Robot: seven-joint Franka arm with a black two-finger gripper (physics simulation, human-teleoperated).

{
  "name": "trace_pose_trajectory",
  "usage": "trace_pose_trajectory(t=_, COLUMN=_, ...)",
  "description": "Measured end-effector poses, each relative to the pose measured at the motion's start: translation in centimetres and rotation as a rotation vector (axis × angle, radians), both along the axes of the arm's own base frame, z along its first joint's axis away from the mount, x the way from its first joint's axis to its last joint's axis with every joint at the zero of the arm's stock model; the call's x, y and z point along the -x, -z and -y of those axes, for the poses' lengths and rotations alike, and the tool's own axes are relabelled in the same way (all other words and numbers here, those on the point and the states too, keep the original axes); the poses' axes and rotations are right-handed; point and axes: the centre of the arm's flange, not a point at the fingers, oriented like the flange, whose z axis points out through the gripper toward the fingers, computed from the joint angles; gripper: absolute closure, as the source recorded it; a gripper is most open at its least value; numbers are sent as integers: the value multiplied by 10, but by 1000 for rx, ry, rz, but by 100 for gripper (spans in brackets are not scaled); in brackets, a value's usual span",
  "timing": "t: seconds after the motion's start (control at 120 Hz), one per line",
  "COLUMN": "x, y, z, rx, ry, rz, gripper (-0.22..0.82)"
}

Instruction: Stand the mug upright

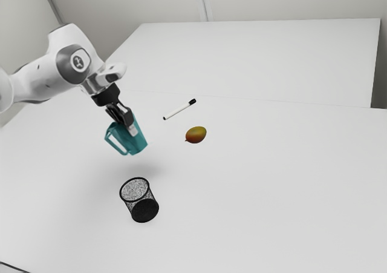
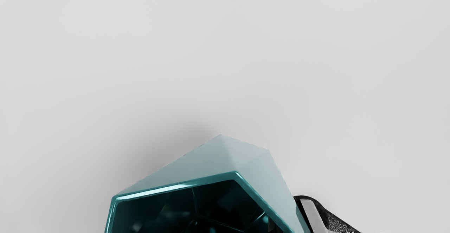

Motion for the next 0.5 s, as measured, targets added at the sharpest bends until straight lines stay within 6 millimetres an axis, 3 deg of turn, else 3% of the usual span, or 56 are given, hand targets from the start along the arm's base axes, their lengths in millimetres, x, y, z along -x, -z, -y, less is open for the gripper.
trace_pose_trajectory(t=0.175, x=2, y=-1, z=3, rx=-127, ry=-34, rz=0, gripper=78)
trace_pose_trajectory(t=0.5, x=22, y=10, z=24, rx=-264, ry=-126, rz=33, gripper=78)
